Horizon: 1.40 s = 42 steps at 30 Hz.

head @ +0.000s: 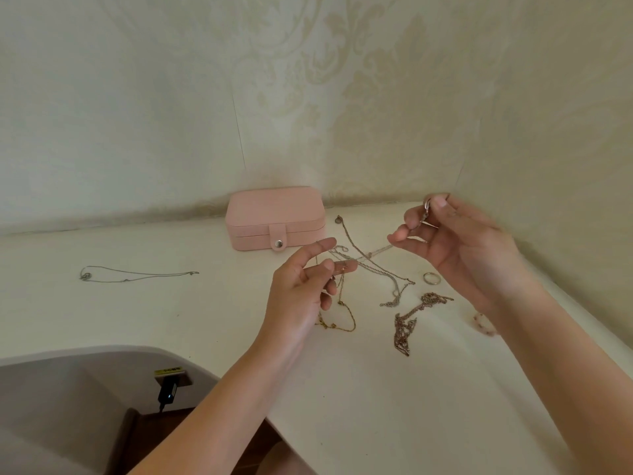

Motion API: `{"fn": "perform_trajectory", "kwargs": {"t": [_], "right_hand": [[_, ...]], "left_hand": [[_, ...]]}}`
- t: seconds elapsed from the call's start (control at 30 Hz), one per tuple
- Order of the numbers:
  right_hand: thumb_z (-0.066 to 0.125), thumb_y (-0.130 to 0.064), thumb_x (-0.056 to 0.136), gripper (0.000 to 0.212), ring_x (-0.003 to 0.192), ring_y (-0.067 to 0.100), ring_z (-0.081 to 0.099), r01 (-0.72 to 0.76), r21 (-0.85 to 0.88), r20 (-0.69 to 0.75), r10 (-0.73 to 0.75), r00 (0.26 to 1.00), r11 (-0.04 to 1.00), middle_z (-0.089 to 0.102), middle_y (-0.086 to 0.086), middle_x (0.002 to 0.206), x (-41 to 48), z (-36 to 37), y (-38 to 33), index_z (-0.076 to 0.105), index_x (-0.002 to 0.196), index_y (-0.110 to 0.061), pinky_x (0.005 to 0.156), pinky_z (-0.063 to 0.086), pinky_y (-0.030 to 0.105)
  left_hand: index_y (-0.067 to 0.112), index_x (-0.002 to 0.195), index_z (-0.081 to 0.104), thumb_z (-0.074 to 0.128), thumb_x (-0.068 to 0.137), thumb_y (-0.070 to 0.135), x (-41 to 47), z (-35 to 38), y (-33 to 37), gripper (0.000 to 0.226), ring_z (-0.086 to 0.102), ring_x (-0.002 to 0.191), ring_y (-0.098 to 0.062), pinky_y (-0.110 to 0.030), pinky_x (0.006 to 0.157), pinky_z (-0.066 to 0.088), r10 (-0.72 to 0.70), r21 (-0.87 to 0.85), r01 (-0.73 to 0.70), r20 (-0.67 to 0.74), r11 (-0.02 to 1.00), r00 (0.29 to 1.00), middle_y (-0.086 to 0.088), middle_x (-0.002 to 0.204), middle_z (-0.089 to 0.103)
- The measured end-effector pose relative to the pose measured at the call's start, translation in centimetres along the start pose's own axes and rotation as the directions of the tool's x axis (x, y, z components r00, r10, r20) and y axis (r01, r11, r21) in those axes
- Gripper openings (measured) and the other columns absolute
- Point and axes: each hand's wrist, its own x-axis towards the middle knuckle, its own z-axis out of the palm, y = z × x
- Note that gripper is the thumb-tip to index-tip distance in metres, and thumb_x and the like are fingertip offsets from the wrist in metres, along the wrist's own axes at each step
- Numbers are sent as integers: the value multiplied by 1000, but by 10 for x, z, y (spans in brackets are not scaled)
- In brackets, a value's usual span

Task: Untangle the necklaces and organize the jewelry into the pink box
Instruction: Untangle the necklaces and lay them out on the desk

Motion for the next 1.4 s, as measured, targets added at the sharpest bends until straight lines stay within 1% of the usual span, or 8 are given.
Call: {"fn": "perform_trajectory", "kwargs": {"t": [0.2, 0.33, 0.47, 0.57, 0.7, 0.87, 1.27, 1.4], "right_hand": [[39, -13, 100, 20, 54, 14, 47, -12, -337, -33, 1, 999, 941, 61, 6, 74, -4, -3, -7, 48, 83, -10, 63, 46, 33], [44, -19, 98, 14, 54, 12, 42, -97, -773, 10, 165, 986, 627, 72, -3, 87, -10, 4, 0, 49, 85, -16, 61, 39, 34], [46, -28, 98, 15, 49, 6, 38, -54, -904, 72, 276, 958, 425, 72, -11, 81, -17, 14, 6, 48, 85, -21, 50, 35, 21], [64, -40, 86, 14, 57, 4, 52, -22, -936, 96, 316, 944, 352, 69, -10, 70, -17, 15, 6, 53, 84, -31, 56, 41, 20], [75, -36, 77, 12, 52, 0, 49, 86, -971, 132, 200, 971, 224, 55, -8, 55, -17, 17, 6, 66, 83, -32, 53, 37, 13], [71, -34, 81, 7, 47, 3, 46, 108, -960, 133, 83, 988, 257, 47, -14, 45, -16, 16, 8, 72, 88, -30, 50, 36, 14], [66, -27, 87, 12, 47, 13, 40, -35, -819, 0, 61, 998, 573, 59, -3, 48, -15, 15, 2, 75, 85, -35, 40, 31, 14], [65, -29, 87, 10, 49, 11, 44, -32, -846, -3, 54, 999, 533, 53, -5, 47, -16, 15, 3, 73, 81, -29, 43, 33, 16]], "left_hand": [[21, 127, 52, 48, 97, 11, 2, 0, -4, 31, 28, 41, -7, -21, 44, 24, 69, 179, -59, -48, 982, 996, -1, 82, 75], [23, 129, 50, 49, 97, 13, -1, 3, -4, 33, 29, 37, -5, -16, 40, 27, 125, 268, -113, -25, 957, 992, 4, 81, 75], [26, 131, 48, 51, 97, 14, -2, 4, -7, 36, 26, 40, -10, -16, 41, 27, 150, 314, -147, 13, 938, 989, 6, 80, 75], [28, 133, 46, 52, 96, 16, -2, 6, -8, 40, 53, 52, -15, -15, 55, 38, 142, 350, -146, 35, 926, 989, 7, 77, 74], [29, 134, 44, 52, 96, 18, -2, 8, -9, 40, 66, 72, -20, -12, 69, 41, 125, 376, -134, 48, 917, 991, 10, 73, 73], [26, 138, 40, 49, 98, 20, -4, 9, -4, 41, 57, 64, 10, -20, 74, 36, 125, 370, -135, 53, 919, 991, 9, 70, 73], [33, 142, 34, 50, 97, 20, -10, 11, -1, 49, 42, 39, -1, -8, 48, 34, 168, 393, -159, 13, 906, 986, 4, 46, 59], [32, 141, 35, 60, 91, 22, -9, 11, 0, 57, 45, 44, 0, -7, 50, 35, 177, 366, -158, -19, 917, 984, 2, 51, 61]]}}
